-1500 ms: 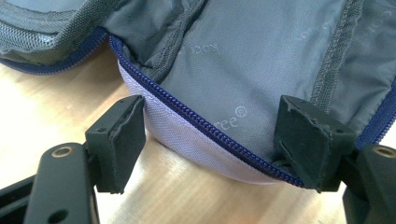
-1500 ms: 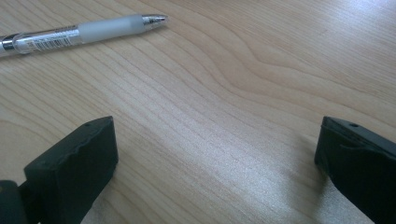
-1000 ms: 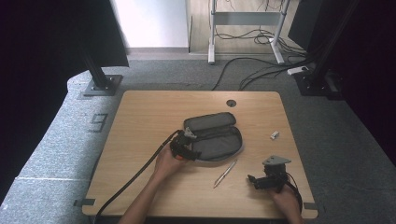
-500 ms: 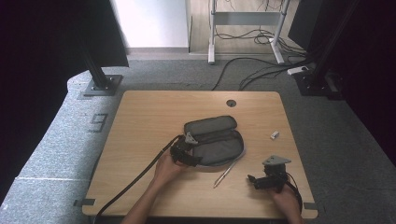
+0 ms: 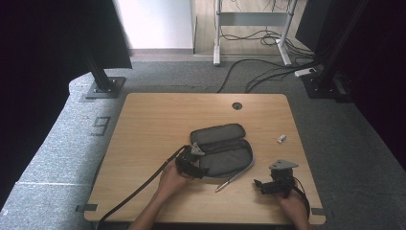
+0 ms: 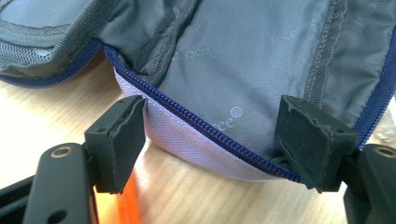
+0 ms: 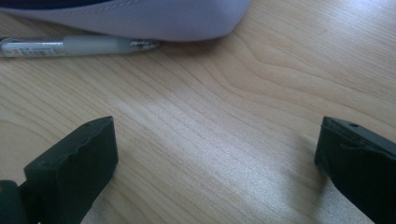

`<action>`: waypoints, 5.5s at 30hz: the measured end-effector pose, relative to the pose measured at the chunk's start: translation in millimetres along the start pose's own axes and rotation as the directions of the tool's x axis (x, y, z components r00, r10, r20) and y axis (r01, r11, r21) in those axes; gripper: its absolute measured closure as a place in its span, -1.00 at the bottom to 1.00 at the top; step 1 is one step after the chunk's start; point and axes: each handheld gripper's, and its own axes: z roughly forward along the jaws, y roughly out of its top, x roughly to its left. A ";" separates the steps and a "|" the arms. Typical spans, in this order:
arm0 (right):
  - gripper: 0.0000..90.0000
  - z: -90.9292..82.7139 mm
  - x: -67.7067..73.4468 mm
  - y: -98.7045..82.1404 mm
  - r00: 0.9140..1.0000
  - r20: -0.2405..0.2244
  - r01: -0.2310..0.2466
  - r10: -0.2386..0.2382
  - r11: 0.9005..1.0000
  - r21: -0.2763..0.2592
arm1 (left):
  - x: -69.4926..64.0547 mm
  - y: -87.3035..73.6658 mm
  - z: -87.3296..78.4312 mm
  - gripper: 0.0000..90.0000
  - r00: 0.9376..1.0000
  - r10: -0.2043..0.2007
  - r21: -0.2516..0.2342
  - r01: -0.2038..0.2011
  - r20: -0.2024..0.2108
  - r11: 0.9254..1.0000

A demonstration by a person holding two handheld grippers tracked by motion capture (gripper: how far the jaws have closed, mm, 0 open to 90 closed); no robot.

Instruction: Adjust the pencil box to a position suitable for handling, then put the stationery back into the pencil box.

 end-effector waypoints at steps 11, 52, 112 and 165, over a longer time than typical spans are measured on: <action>-1.00 0.1 0.0 0.0 1.000 0.001 0.000 0.000 1.000 -0.001 | 3.0 3.7 -22.0 -0.54 1.000 -0.003 -0.064 0.003 0.008 0.998; -1.00 0.0 0.0 0.0 1.000 0.000 0.000 0.000 1.000 0.000 | 48.3 -81.2 -88.5 -1.00 0.976 -0.151 -0.140 0.130 -0.156 0.982; -1.00 0.0 0.2 0.0 1.000 0.002 0.000 0.000 1.000 0.001 | 79.8 -135.8 -65.5 -1.00 0.941 -0.278 -0.109 0.261 -0.193 0.959; -0.71 -26.9 -41.6 39.6 0.998 0.055 -0.014 0.017 0.999 -0.051 | 79.4 -135.6 -65.4 -1.00 0.939 -0.283 -0.110 0.266 -0.196 0.958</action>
